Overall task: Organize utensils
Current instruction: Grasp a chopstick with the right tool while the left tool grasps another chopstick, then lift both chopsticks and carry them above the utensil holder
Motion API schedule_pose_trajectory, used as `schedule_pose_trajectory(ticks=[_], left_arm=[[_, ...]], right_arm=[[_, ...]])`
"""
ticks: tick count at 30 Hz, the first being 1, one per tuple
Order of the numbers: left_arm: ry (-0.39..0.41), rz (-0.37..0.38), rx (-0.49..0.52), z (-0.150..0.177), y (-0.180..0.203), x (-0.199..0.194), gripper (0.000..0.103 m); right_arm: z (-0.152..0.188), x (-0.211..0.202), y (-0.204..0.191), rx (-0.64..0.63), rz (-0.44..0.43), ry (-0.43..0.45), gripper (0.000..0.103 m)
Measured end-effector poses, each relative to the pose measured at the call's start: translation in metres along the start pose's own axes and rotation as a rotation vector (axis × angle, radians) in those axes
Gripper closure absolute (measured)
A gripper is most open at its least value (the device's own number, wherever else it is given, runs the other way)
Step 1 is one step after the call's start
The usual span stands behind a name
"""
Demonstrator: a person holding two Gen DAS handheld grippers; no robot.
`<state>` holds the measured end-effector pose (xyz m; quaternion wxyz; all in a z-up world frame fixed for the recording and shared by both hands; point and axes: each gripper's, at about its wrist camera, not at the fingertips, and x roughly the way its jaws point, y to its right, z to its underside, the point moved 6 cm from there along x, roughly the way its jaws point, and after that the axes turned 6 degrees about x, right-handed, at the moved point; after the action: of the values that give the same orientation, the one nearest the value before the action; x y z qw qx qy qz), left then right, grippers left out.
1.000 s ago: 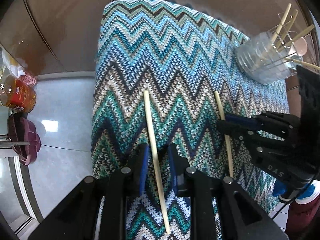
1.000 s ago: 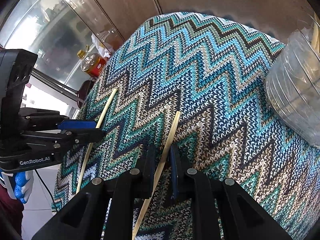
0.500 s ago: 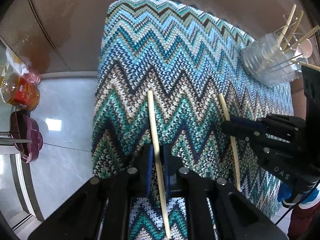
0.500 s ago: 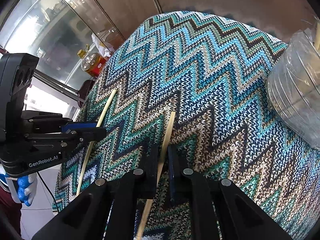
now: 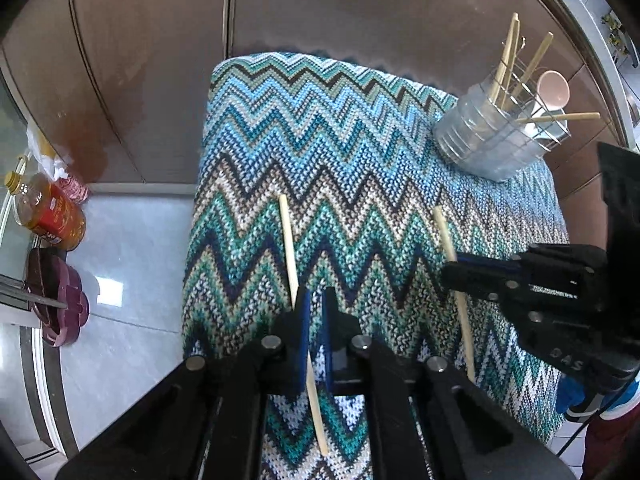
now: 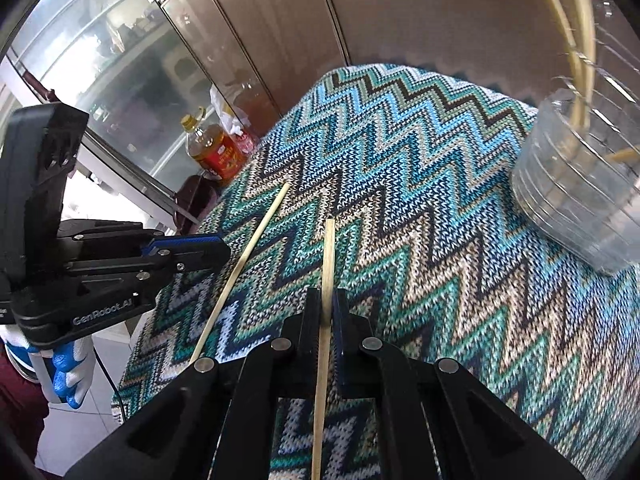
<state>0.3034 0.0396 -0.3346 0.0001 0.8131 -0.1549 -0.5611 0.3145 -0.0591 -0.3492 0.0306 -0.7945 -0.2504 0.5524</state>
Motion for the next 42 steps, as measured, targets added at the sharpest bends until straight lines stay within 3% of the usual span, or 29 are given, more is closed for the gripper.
schedule_pose_trajectory(ticks=[7, 14, 25, 30, 36, 42], left_arm=[[-0.064, -0.002, -0.056, -0.001, -0.014, 0.014, 0.095], [-0.097, -0.011, -0.071, -0.008, -0.019, 0.031, 0.084], [-0.133, -0.033, -0.015, -0.024, -0.014, 0.043, 0.086], [-0.187, -0.033, -0.017, -0.026, -0.011, 0.057, 0.095], [-0.161, -0.047, -0.016, -0.026, -0.012, 0.057, 0.097], [-0.073, -0.02, -0.074, -0.013, -0.013, 0.046, 0.099]], right_arm=[[0.006, -0.021, 0.001, 0.001, -0.013, 0.045, 0.098], [0.007, -0.016, 0.01, 0.028, -0.024, 0.053, 0.098], [0.007, -0.005, 0.009, 0.029, -0.034, 0.05, 0.097], [0.006, -0.001, 0.011, 0.031, -0.046, 0.047, 0.097], [0.004, -0.001, 0.016, 0.046, -0.056, 0.053, 0.097], [0.008, -0.014, 0.018, 0.05, -0.054, 0.08, 0.097]])
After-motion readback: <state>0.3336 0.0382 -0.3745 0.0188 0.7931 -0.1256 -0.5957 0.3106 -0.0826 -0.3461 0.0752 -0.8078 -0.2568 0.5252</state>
